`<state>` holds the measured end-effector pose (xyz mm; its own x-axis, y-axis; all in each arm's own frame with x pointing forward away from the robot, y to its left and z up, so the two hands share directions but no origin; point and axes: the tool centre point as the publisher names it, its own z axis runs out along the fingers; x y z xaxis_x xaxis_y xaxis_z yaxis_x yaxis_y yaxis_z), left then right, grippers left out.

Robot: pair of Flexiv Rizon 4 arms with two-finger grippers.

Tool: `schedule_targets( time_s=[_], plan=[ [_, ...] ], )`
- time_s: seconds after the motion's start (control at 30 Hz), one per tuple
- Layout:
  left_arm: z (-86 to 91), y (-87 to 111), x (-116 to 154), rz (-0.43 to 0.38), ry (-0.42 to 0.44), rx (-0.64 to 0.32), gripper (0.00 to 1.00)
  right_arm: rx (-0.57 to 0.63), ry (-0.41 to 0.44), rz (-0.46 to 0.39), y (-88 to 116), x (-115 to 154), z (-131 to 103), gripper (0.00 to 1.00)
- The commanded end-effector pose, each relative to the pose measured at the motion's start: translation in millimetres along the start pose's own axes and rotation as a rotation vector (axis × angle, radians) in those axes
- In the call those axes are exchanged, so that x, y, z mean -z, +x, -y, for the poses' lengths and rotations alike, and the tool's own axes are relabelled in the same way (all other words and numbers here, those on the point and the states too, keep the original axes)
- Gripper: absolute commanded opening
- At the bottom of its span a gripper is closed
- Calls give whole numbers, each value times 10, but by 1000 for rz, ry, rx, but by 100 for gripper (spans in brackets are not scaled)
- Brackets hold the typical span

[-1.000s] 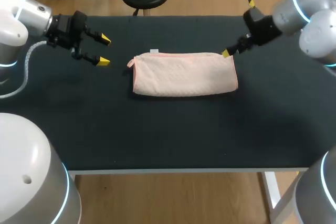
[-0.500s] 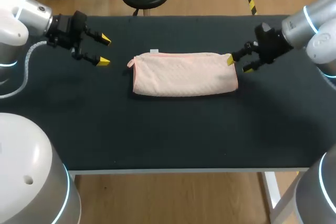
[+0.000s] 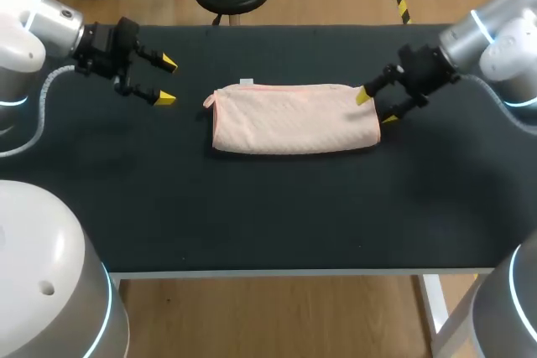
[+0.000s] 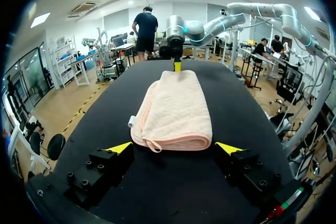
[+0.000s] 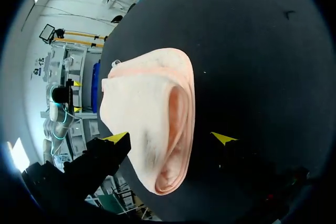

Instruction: Fold the towel

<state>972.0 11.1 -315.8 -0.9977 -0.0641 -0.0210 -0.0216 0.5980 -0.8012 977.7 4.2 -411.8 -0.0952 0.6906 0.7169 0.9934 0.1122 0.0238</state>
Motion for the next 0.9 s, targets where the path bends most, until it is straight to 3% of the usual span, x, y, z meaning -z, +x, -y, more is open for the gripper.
schedule_targets(
  time_s=[0.03,0.9],
  plan=[
    [-8,4,-5,2,2,-1,100,0,27,-4,-9,-20,-44,100],
    [-8,4,-5,2,2,-1,100,-32,25,-56,141,-252,-5,100]
  ],
)
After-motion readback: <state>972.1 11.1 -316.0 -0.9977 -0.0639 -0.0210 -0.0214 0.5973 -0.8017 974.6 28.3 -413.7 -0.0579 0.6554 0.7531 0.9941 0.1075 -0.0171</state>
